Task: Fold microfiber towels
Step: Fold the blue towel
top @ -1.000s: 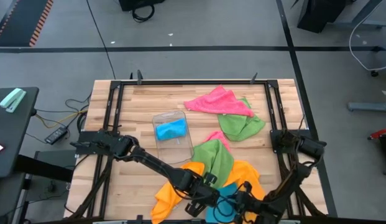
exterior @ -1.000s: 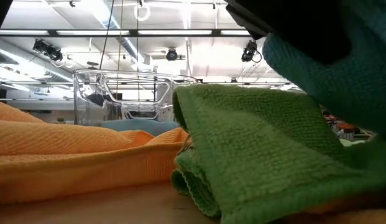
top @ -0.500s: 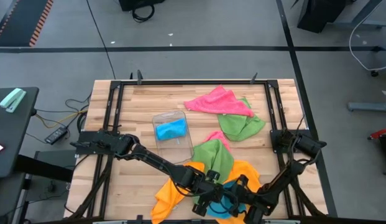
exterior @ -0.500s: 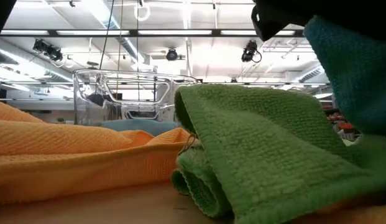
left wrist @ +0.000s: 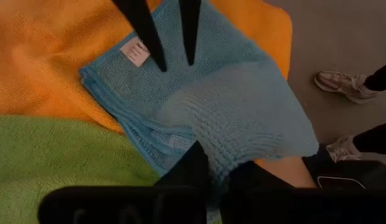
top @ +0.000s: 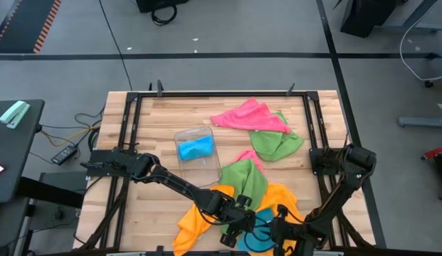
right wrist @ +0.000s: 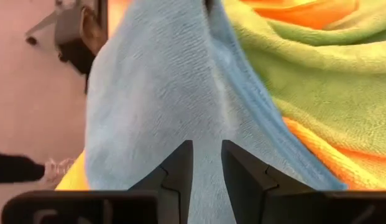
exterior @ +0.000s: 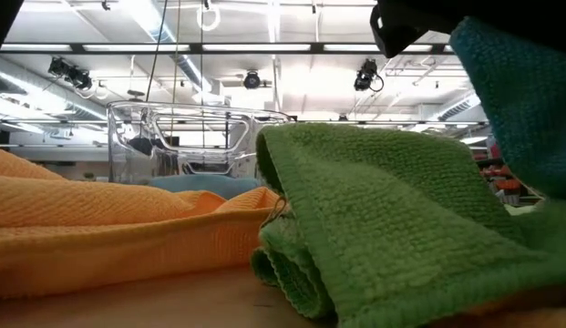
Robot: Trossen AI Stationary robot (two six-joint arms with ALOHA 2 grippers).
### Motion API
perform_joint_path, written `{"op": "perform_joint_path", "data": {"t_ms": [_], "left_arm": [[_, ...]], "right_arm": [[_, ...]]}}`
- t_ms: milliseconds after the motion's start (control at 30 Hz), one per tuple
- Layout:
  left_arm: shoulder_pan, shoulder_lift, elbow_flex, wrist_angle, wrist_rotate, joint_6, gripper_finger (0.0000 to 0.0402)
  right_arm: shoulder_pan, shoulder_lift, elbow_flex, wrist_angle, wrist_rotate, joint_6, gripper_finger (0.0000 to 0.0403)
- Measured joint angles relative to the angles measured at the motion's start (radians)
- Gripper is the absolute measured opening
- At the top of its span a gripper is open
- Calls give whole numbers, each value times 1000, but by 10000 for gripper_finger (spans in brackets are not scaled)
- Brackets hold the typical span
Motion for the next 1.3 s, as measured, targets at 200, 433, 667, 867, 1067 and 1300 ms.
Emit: {"op": "perform_joint_path", "data": {"t_ms": [200, 433, 667, 867, 1067, 1300], "left_arm": [[0, 1, 0, 32, 0, -28, 22], [3, 2, 0, 69, -52, -75, 24], [6, 26, 1, 93, -78, -121, 21], [6, 48, -1, 109, -84, -181, 32], [8, 48, 0, 131, -97, -188, 18], [11, 48, 0, 167, -119, -215, 31]], "right_arm": [[49, 18, -1, 5, -4, 12, 94], [68, 93, -3, 5, -6, 88, 94], [60, 146, -1, 37, -14, 93, 94], [60, 126, -3, 29, -38, 74, 94], [68, 46, -3, 2, -53, 51, 94], [95, -51, -3, -137, -24, 89, 94]]}}
